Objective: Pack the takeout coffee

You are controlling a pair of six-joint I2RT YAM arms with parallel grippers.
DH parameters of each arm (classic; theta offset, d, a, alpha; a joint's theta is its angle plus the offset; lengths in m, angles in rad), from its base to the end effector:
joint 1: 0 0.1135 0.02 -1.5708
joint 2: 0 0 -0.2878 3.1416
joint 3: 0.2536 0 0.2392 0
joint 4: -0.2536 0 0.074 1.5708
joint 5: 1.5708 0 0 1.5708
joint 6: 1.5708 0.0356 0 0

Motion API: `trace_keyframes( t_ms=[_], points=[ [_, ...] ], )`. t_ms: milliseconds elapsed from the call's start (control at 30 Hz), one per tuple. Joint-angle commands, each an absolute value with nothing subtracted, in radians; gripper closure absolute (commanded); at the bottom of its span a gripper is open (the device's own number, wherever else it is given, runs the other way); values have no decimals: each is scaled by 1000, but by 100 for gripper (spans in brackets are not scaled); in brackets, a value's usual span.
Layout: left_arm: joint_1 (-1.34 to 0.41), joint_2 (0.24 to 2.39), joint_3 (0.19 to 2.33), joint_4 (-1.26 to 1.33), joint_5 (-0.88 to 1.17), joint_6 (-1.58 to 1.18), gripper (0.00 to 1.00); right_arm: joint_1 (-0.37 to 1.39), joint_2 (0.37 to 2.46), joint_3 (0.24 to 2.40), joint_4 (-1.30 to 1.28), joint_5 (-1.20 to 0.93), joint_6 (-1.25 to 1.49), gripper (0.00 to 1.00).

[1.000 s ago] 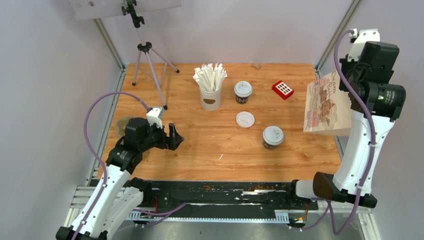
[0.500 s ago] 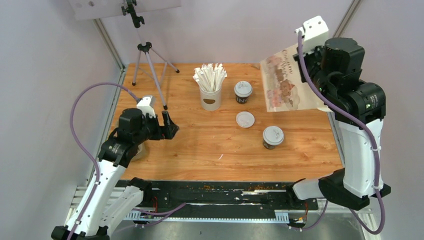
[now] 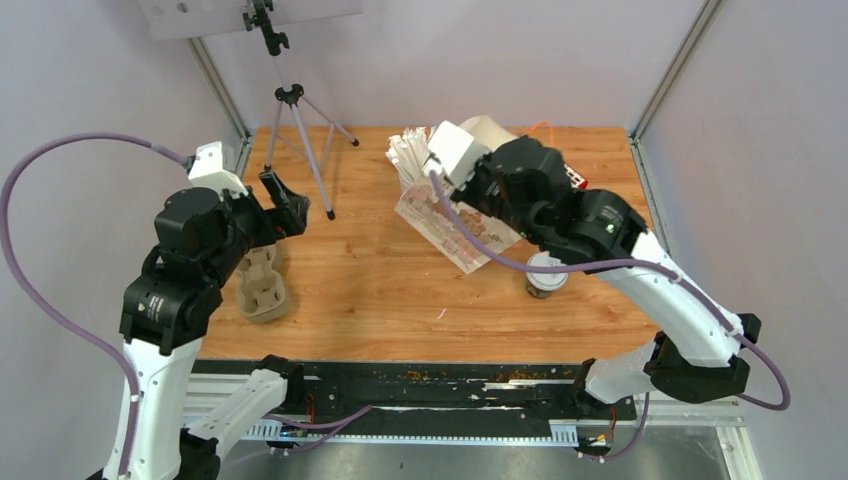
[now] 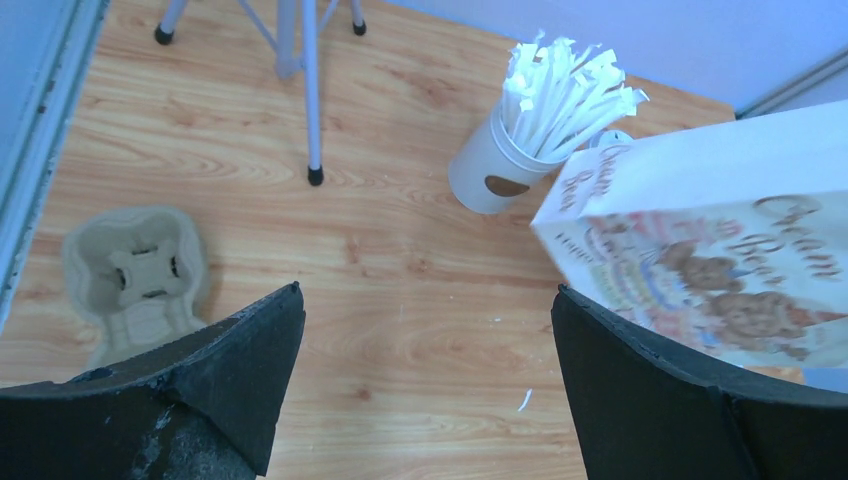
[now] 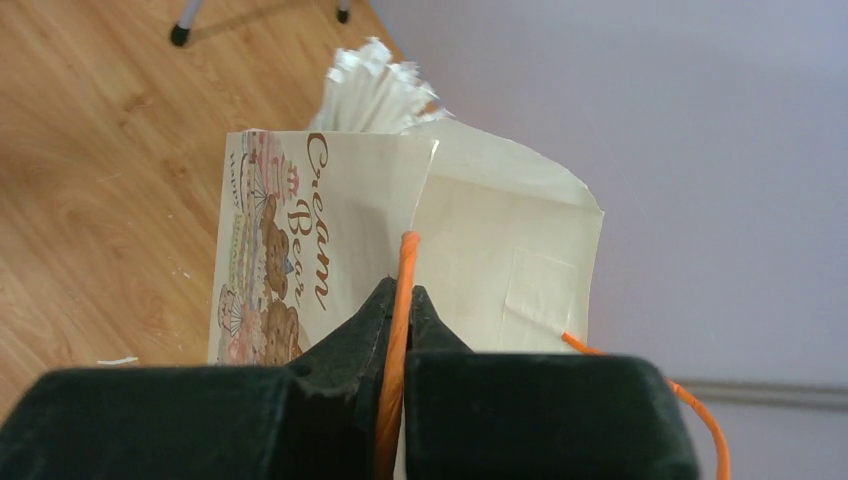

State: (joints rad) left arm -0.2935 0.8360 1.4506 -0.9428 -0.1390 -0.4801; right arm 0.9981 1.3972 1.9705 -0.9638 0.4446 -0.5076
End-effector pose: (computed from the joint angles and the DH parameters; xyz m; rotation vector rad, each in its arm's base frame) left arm 0.0828 -0.0199 0.4744 -0.2731 1.8955 -0.3932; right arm 0.1377 0.1854 0.5326 -1.0900 1.5844 -0.1077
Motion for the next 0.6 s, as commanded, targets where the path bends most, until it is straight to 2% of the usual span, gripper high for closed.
trace_keyframes(
  t_ms=[0, 133, 300, 567],
  points=[
    [-291, 854, 1531, -1047, -189, -446, 0, 1055, 1383, 1833, -795, 306, -647, 100],
    [-291, 898, 1560, -1124, -178, -436, 0, 1074, 1397, 1729, -712, 167, -744, 100],
    [-291, 882, 1488, -1097, -219, -445, 0, 1074, 1468, 1736, -732, 51, -822, 100],
    [-291, 876, 1367, -1069, -227, -421, 0, 1112, 1589, 1732, -751, 19, -858, 100]
  ],
)
